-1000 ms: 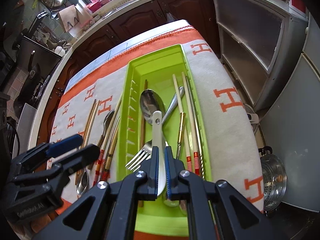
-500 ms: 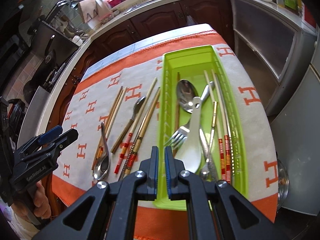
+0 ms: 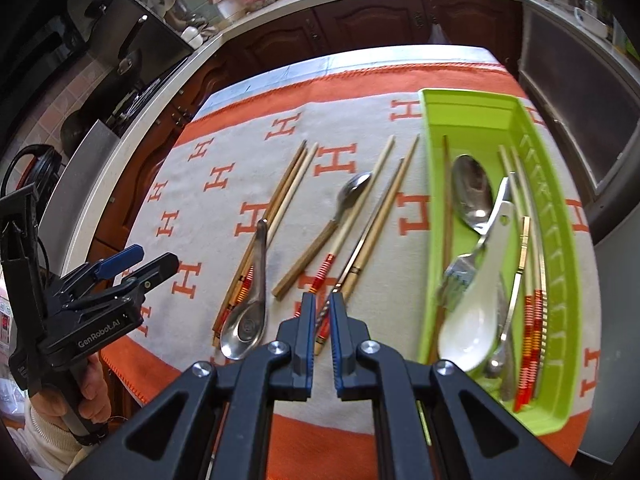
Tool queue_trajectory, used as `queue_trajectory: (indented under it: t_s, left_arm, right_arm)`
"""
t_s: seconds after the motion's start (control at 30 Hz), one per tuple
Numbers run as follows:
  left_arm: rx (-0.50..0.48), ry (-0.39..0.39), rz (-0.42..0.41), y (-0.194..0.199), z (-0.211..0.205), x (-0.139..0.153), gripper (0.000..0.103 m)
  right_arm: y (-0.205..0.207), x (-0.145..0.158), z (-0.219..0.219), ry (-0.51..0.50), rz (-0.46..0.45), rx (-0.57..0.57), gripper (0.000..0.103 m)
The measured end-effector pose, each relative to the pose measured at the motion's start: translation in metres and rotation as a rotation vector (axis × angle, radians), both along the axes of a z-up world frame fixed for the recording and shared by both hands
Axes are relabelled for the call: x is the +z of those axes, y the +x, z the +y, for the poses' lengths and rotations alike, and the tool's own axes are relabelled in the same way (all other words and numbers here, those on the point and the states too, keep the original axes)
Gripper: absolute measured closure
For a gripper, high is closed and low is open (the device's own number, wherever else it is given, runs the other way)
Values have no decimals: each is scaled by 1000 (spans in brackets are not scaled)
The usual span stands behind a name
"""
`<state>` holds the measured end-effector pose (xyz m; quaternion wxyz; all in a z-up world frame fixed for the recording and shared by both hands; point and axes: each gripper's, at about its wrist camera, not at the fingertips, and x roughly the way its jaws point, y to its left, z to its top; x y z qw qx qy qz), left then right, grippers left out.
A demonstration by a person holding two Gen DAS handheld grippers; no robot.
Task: Organize utensils
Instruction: 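Open both tools and move them back over the utensil pile, then grasp a plain wooden chopstick with the left tool while the right tool grasps a thin utensil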
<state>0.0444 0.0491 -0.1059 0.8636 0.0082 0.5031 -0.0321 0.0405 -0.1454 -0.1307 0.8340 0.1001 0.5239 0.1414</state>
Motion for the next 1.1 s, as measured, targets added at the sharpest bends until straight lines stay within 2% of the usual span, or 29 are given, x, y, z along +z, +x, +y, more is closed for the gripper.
queue_trajectory:
  t_s: [0.23,0.37,0.63,0.7,0.77,0.83,1.0,1.1]
  left_arm:
    - [-18,-57,46,5,7,-20,37]
    - [-21,-78,60,8,11,-24,37]
    - [-26,-114,86,17,14,-31,37]
    - [-29,-120,91,19,13,-33,37]
    - [-34,-121,94,22,11,-34,37]
    - [-42,-117,96,24,8,-36,37]
    - [-72,-97,97,29,-4,-39,38]
    - [-91,-79,108,32,-11,-43,46]
  right_arm:
    - [21,-20,31,29,3,88,94]
    - [32,-29,45,77,2,120,83]
    - [45,-49,62,77,5,175,83]
    - [45,-54,64,85,10,187,83]
    - [44,-57,65,96,6,196,93]
    - [43,-59,64,111,5,200,98]
    - [37,-48,56,111,-50,176,99]
    - [32,-40,45,117,-75,152,99]
